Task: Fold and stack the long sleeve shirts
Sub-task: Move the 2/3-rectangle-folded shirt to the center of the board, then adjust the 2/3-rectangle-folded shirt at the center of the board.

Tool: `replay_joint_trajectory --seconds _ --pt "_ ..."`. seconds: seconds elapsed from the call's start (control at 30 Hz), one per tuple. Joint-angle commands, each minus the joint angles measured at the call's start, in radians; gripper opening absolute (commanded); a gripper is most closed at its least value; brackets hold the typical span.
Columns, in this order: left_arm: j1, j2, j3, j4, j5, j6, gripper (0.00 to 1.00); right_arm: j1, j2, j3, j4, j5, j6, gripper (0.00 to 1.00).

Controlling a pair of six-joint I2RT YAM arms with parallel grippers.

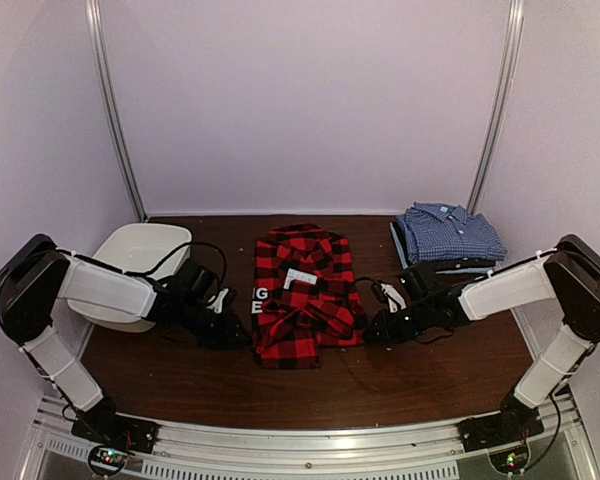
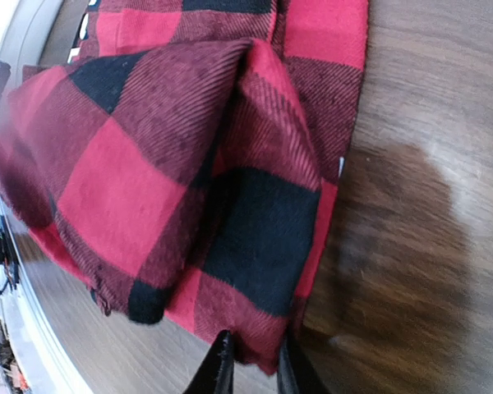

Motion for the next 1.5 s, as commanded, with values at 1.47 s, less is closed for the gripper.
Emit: replay_joint_trajectory --seconds 1.47 --pt "0.103 0.404 0.657 -0.055 -0.080 0.117 0.13 0.108 -0.016 0.134 -0.116 0.076 -0.012 0.47"
